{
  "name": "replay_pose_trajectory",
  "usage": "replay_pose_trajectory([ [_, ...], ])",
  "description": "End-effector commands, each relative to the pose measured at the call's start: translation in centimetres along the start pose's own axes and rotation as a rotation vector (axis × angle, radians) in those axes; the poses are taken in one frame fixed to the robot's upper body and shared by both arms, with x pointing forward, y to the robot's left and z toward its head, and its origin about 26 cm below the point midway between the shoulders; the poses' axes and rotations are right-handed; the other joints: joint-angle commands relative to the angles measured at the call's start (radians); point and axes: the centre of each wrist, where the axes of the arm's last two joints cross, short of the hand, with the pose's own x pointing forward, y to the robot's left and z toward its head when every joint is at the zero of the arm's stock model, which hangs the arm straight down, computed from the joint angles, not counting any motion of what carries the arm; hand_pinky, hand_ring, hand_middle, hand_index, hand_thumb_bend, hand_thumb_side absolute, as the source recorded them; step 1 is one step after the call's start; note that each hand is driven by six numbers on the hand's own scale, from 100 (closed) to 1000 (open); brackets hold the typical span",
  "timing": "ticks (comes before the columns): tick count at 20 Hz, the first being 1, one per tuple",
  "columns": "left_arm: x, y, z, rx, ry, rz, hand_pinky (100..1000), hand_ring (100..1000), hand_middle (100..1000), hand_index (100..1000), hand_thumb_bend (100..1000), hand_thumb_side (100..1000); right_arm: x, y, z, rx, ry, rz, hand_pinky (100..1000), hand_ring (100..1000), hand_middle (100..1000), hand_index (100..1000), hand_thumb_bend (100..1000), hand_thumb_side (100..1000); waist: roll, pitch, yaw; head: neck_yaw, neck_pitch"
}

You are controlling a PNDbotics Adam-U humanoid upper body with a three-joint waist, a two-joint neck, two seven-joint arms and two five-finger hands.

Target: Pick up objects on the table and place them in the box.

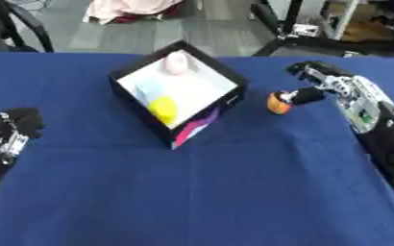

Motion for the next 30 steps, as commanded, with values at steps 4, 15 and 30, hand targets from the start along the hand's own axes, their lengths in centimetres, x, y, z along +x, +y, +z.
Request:
replay_pose_trajectory([
  [4, 0.6, 0.7, -0.1, 0.002, -0.019, -0.028, 687, 677, 618, 742, 524, 704, -0.8, -0.5, 0.0, -0.004, 0.025, 0.009, 836, 831, 832, 900, 356, 503, 0.001, -0.02, 0.0, 0.005, -0.001],
  [15, 0.6, 0.6, -0.2, -0.001, -0.02, -0.025, 686, 677, 619, 742, 519, 706, -1.2, 1.8, -0.7, -0.003, 0.081, -0.001, 826, 806, 796, 860, 324, 420, 0.004, -0.016, 0.006, 0.003, -0.001],
  [30, 0.7, 0.5, -0.3, 0.0, -0.023, -0.021, 685, 681, 618, 742, 509, 710, -1.6, 2.3, -0.8, -0.28, 0.174, 0.007, 734, 605, 365, 391, 100, 100, 0.005, -0.016, 0.012, 0.004, -0.001],
])
